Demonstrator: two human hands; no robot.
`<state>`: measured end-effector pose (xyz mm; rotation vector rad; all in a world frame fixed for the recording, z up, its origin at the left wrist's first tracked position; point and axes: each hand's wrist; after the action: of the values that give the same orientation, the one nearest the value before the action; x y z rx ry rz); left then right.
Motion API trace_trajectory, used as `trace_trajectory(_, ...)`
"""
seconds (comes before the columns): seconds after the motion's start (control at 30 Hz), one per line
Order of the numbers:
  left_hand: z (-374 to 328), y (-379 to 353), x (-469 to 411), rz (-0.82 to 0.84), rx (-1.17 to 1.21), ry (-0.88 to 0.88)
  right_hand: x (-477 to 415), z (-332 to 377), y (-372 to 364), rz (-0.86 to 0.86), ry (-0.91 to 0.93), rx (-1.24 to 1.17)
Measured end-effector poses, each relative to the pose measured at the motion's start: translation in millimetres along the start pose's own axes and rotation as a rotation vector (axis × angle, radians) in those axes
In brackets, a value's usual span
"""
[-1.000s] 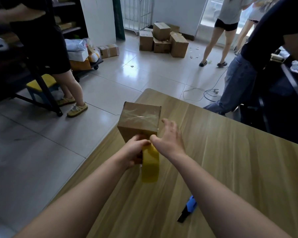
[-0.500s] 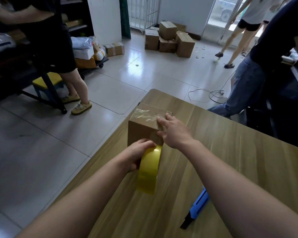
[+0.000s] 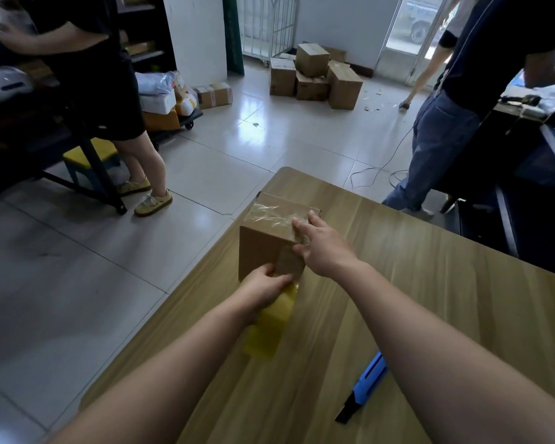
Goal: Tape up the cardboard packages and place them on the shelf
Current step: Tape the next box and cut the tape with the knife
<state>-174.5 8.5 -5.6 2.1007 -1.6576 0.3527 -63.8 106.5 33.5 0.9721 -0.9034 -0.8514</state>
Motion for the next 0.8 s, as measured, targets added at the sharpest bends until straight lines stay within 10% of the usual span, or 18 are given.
trace_trajectory(0.53,-8.9,-4.3,-1.6,-0.005,-0.007,-0.027,34.7,-61.2,-18.9,-0.192,-0.053,-0.225)
trace_trajectory(0.8,-10.1,-8.3,0.0,-0.012,0.043,0.005,68.5,-113.0,-60.9,0.379,-0.184,0.257)
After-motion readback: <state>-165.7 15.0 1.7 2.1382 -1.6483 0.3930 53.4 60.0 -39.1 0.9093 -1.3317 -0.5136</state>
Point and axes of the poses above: each hand's wrist, its own x-axis away from the middle knuckle, its own y-axis out of the back of the hand, z = x × y, and after that the axes turned 7 degrees about -y, right-handed
